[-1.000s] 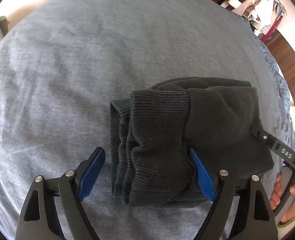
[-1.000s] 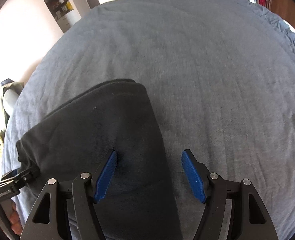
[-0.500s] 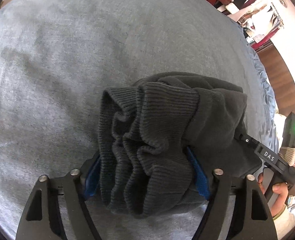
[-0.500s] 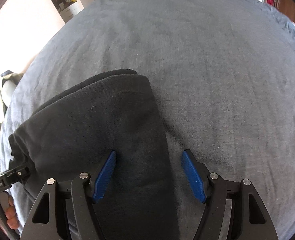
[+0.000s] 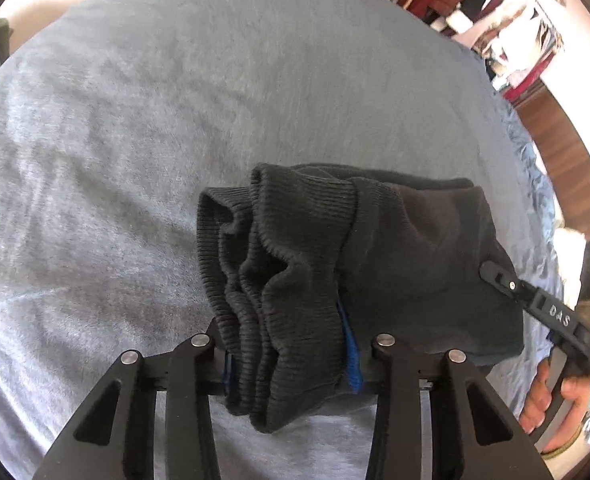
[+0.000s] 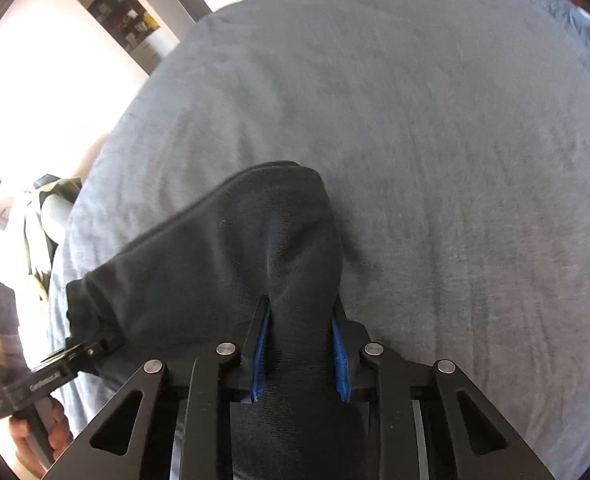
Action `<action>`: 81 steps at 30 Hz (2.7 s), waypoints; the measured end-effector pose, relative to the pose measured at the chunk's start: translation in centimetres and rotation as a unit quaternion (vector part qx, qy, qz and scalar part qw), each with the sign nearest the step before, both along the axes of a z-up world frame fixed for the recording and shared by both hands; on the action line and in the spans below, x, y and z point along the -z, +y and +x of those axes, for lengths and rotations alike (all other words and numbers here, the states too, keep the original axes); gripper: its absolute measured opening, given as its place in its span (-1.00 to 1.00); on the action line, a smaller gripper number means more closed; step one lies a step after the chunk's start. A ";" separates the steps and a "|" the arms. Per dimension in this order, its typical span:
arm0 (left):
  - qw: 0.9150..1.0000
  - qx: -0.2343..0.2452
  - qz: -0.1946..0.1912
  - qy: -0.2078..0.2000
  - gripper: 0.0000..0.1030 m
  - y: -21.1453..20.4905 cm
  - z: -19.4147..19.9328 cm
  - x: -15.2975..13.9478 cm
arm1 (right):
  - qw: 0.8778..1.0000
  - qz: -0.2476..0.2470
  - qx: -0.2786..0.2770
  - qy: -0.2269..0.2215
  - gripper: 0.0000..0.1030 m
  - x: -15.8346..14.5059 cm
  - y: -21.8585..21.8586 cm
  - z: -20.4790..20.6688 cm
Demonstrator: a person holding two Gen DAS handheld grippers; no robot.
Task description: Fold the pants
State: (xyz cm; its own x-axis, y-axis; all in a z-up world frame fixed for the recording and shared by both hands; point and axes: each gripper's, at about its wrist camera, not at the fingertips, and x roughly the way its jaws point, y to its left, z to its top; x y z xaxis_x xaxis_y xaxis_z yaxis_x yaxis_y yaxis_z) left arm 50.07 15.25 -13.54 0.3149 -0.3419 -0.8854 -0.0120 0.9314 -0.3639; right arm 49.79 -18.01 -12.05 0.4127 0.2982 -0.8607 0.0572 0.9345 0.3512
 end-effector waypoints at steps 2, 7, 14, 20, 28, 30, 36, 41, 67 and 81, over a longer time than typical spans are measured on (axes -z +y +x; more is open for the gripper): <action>1.000 -0.001 -0.005 -0.008 -0.26 0.7 -0.4 -0.6 | 1.000 -0.003 0.001 -0.016 -0.50 -1.6 0.6 -0.5; 0.999 -0.004 -0.008 -0.042 -0.27 1.9 -1.1 -3.5 | 0.999 -0.004 0.002 -0.046 -0.50 -4.8 1.5 -1.5; 0.997 -0.004 0.014 -0.079 -0.27 4.5 -0.8 -8.0 | 0.996 0.001 -0.017 -0.086 -0.50 -8.8 4.4 -1.9; 0.995 0.000 0.053 -0.083 -0.26 9.1 -0.2 -9.0 | 0.996 0.027 -0.022 -0.086 -0.50 -8.7 8.4 -1.7; 0.997 0.025 0.064 -0.046 -0.26 12.9 1.9 -5.5 | 0.998 0.018 -0.022 -0.060 -0.50 -4.8 13.1 -1.1; 0.997 0.030 0.061 -0.029 -0.26 13.8 2.4 -3.9 | 0.999 0.013 -0.017 -0.047 -0.50 -3.4 13.7 -0.8; 0.998 0.033 0.050 -0.013 -0.22 14.8 2.4 -1.2 | 1.000 -0.026 -0.011 -0.010 -0.38 -0.4 15.1 -0.5; 0.998 0.032 0.057 -0.014 -0.08 15.3 2.0 -0.8 | 0.993 -0.117 0.008 -0.012 0.03 -0.2 15.5 -0.2; 0.986 0.050 0.138 -0.076 0.36 14.9 0.1 -6.7 | 0.992 -0.114 -0.013 -0.043 0.08 -4.3 16.8 -2.8; 0.978 0.003 0.202 -0.059 0.40 17.6 -1.2 -3.5 | 0.988 -0.146 -0.039 -0.013 0.08 -1.4 18.4 -4.3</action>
